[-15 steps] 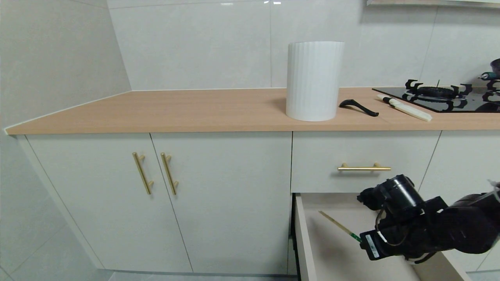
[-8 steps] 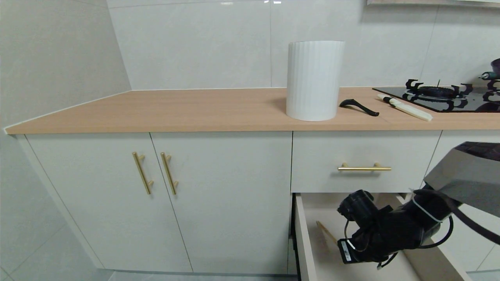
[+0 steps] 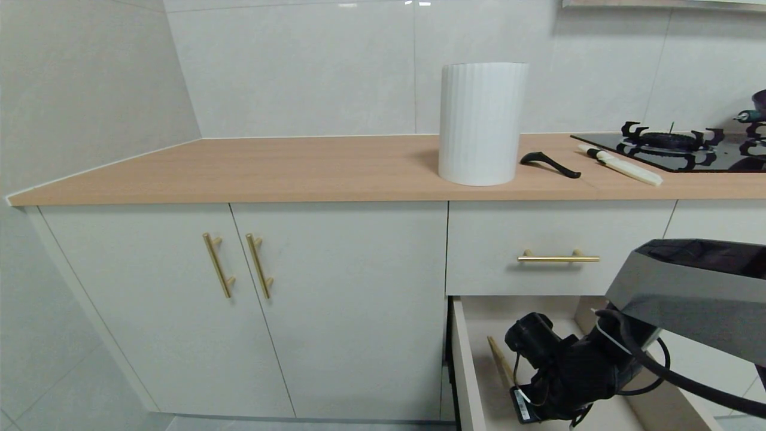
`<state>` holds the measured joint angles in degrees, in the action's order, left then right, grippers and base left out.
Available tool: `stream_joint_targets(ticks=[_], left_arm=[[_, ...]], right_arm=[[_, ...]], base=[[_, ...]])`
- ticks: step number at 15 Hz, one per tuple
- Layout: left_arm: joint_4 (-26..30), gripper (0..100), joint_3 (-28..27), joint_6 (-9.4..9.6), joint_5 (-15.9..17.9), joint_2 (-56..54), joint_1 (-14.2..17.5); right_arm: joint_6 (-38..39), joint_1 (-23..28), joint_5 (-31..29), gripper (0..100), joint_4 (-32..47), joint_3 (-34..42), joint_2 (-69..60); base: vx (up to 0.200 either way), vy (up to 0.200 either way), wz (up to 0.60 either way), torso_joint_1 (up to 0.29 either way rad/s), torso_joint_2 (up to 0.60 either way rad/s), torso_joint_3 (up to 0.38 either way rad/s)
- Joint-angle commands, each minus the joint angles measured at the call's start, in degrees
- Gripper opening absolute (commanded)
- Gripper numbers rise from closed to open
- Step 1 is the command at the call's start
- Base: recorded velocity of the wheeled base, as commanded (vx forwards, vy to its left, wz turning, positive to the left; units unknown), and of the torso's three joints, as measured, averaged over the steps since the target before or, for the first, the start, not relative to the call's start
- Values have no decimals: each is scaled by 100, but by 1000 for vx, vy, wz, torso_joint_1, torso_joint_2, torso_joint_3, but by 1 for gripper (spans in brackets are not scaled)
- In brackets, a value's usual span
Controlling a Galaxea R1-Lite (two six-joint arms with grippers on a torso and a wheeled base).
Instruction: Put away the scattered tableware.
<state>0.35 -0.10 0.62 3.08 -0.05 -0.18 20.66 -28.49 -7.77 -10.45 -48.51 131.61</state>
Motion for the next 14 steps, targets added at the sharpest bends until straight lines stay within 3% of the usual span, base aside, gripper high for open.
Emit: stream_joint_targets(ticks=[1,8,9,14], left_arm=[[0,100,1,-1,-1,5,1],[0,100,1,-1,-1,5,1],[0,100,1,-1,-1,5,1],[0,100,1,-1,-1,5,1]], right_arm=[[8,-8,3,0,-1,-1,31],[8,-8,-6,0,-1,-1,31],[8,-8,-6,100,-1,-10,31],[8,-8,3,100,-1,-10,31]], base=[[0,0,0,0,0,0],[0,0,0,0,0,0],[0,0,0,0,0,0],[0,0,0,0,0,0]])
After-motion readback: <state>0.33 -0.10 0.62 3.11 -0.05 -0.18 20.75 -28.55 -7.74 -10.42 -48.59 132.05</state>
